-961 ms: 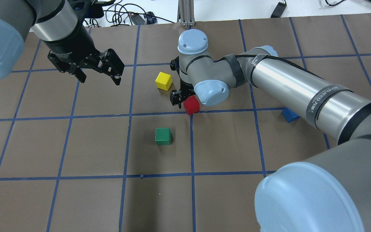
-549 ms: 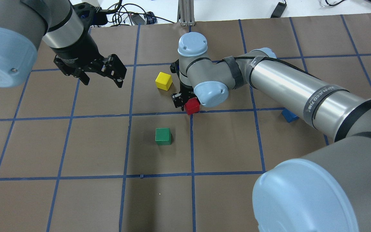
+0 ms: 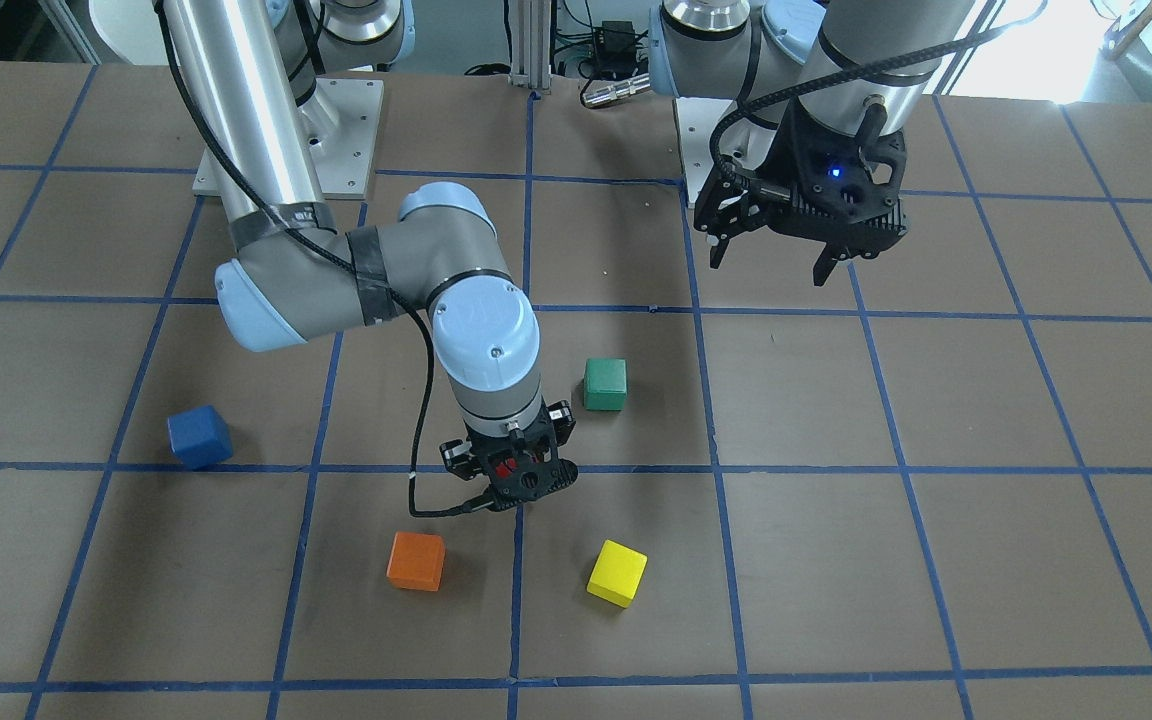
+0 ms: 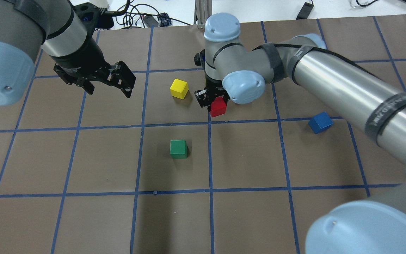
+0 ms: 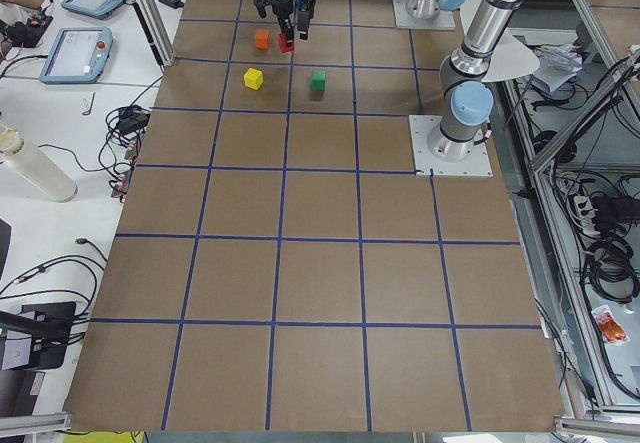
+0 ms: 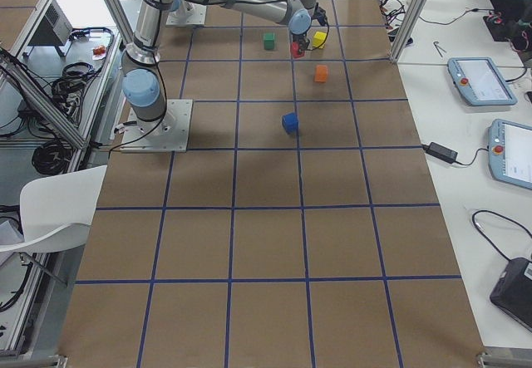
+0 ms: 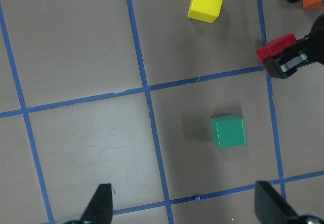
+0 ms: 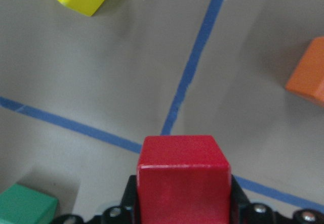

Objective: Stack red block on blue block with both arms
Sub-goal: 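Carry the red cube with the right gripper over the blue cube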

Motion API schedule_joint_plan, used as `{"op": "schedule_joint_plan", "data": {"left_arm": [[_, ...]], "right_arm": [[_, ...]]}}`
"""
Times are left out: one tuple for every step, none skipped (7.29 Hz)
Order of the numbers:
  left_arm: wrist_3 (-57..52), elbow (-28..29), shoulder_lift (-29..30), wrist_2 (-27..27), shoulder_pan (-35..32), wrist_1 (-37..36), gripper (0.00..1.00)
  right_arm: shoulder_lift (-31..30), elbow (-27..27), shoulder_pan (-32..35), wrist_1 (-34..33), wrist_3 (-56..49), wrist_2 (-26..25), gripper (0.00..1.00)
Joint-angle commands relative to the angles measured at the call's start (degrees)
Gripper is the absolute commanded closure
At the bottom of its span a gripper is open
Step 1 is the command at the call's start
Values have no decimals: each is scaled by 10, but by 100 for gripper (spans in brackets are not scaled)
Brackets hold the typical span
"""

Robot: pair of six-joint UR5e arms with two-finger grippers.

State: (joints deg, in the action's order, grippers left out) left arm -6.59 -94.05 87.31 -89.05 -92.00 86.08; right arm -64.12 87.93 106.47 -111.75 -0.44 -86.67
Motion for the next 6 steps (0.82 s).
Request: {"op": "schedule_joint_plan", "data": {"left_arm": [[20, -11, -16, -17, 5, -7, 0], [35, -10, -2, -17, 10, -4, 0], [28, -7, 26, -17, 52, -3, 0], [27, -5, 27, -18, 62, 2, 0], [27, 17, 28, -18, 63, 16, 0], [36, 51, 34, -18, 60, 62, 0]], "right_arm": [[-77, 4, -89, 98, -17, -3, 100], [-95, 8, -124, 118, -85, -4, 100], [-101, 24, -162, 126, -135, -4, 100], [-111, 50, -193, 116, -188, -5, 100], [-118, 71, -239, 113, -267, -5, 100], [-117, 79, -280, 115, -323, -3, 100]]}}
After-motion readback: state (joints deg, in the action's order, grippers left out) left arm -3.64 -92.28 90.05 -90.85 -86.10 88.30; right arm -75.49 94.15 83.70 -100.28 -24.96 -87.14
